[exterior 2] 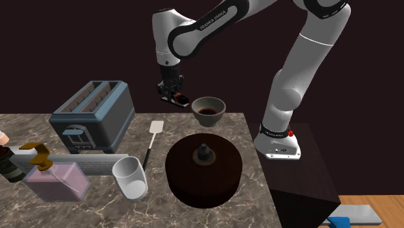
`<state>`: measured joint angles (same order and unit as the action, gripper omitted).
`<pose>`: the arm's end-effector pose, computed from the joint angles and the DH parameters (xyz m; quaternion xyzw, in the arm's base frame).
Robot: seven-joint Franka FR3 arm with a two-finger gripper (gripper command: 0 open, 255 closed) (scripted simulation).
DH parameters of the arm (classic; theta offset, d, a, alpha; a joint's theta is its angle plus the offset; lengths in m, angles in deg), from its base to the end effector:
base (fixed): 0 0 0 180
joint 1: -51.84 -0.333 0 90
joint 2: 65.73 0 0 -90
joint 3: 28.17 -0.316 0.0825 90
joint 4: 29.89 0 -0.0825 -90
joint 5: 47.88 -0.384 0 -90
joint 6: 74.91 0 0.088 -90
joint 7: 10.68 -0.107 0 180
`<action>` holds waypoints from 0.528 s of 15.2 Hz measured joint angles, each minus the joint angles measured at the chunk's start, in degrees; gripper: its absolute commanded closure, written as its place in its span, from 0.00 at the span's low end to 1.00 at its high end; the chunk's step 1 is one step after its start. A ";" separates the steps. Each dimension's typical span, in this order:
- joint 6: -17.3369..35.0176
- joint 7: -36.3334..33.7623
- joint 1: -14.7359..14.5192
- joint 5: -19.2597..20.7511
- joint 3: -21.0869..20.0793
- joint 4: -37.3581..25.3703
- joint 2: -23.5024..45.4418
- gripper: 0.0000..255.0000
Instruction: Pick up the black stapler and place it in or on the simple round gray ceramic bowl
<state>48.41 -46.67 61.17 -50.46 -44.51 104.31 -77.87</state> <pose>0.4705 0.0618 0.4162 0.9642 -0.2647 0.0106 0.0074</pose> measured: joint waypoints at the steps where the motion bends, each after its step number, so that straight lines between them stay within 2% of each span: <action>1: -0.72 0.01 -0.01 -0.03 0.02 -0.56 -0.17 1.00; 5: -3.67 0.35 0.01 -0.26 0.28 -2.31 -1.39 1.00; 8: -4.19 2.35 -0.01 -1.35 1.49 2.12 -6.39 1.00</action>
<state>44.22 -44.32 61.16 -51.81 -43.01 106.43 -84.26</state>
